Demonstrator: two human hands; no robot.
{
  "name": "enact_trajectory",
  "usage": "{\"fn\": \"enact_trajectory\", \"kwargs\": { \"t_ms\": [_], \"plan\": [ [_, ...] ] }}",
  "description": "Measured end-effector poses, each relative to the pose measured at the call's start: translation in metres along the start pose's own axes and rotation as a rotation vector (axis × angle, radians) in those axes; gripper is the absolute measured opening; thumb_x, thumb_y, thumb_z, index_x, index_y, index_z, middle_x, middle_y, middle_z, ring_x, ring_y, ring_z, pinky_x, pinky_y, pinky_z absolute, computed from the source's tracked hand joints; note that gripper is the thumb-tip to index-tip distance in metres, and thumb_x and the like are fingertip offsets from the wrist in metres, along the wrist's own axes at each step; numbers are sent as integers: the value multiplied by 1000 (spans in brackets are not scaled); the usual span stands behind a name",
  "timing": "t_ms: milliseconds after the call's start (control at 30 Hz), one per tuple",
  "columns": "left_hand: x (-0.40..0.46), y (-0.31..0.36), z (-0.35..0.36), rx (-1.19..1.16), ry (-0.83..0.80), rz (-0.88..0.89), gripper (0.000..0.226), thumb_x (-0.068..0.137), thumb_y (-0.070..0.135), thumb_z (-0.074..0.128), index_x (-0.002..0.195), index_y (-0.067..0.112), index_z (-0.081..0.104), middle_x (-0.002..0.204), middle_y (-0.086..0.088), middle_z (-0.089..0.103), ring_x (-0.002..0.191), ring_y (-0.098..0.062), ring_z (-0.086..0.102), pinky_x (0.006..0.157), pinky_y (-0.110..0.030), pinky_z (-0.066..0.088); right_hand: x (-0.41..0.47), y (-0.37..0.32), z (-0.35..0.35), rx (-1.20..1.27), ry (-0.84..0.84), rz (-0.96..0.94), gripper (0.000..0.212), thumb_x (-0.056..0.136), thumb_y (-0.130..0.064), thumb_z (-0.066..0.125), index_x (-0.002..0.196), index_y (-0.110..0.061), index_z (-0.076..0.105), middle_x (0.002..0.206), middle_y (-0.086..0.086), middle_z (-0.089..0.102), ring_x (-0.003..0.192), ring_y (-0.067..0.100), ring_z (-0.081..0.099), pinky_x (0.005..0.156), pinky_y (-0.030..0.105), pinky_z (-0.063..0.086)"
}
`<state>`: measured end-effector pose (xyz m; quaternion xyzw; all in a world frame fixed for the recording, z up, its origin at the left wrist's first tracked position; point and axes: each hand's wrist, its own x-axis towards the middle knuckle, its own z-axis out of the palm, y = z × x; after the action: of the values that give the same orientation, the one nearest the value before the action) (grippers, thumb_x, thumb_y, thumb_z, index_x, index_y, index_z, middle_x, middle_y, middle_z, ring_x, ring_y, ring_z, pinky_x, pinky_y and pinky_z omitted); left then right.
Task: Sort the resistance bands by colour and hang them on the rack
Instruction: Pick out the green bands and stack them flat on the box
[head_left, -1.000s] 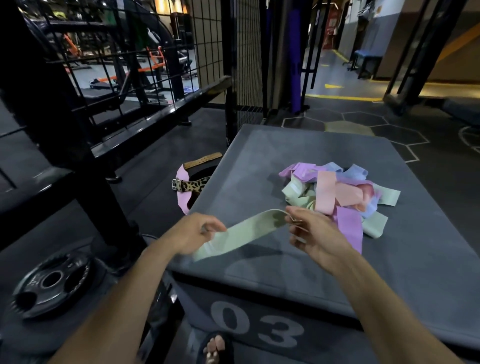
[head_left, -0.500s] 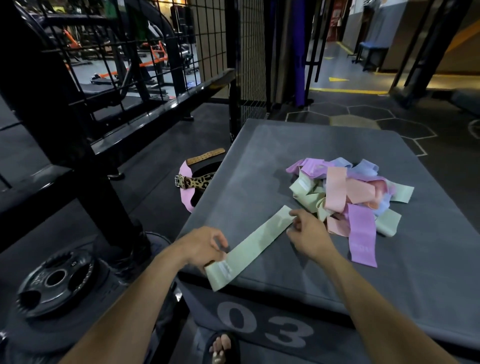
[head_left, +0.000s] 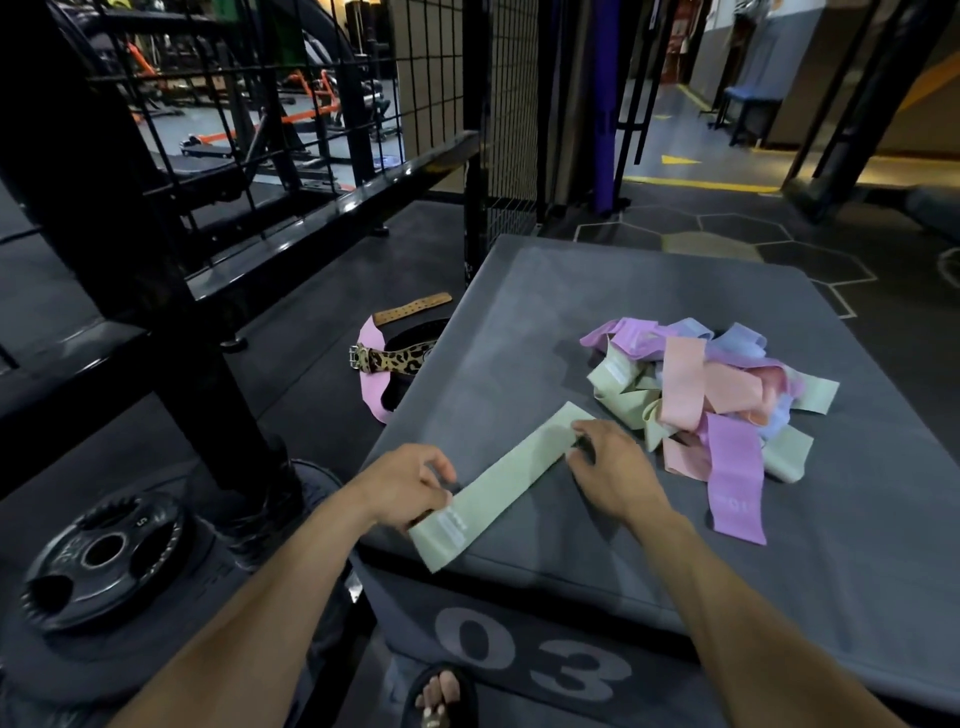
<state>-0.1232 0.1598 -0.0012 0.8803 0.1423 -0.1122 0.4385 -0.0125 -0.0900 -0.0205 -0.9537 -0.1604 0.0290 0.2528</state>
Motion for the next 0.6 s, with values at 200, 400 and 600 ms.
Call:
{"fn": "enact_trajectory", "kwargs": {
  "t_ms": [200, 400, 600],
  "plan": [
    [6, 1, -3, 62, -81, 29, 16, 89, 11, 68, 99, 22, 63, 81, 4, 70, 61, -15, 63, 52, -30, 55, 36, -7, -2, -136, 12, 52, 13, 95, -18, 46, 102, -11, 54, 120, 18, 60, 116, 41, 54, 94, 45, 46],
    [10, -2, -6, 19, -114, 77, 20, 87, 8, 69, 104, 17, 64, 75, 3, 69, 54, -12, 62, 48, -29, 55, 81, -24, 3, -140, 22, 71, 23, 88, -9, 54, 105, -8, 69, 121, 16, 62, 107, 37, 63, 93, 39, 50],
    [27, -2, -11, -8, -57, 64, 18, 89, 14, 71, 102, 20, 59, 80, -1, 70, 53, -12, 64, 46, -27, 54, 142, -72, -9, -3, 88, 38, 13, 83, -15, 62, 84, -24, 72, 97, 8, 75, 96, 30, 69, 80, 33, 52]
  ]
}}
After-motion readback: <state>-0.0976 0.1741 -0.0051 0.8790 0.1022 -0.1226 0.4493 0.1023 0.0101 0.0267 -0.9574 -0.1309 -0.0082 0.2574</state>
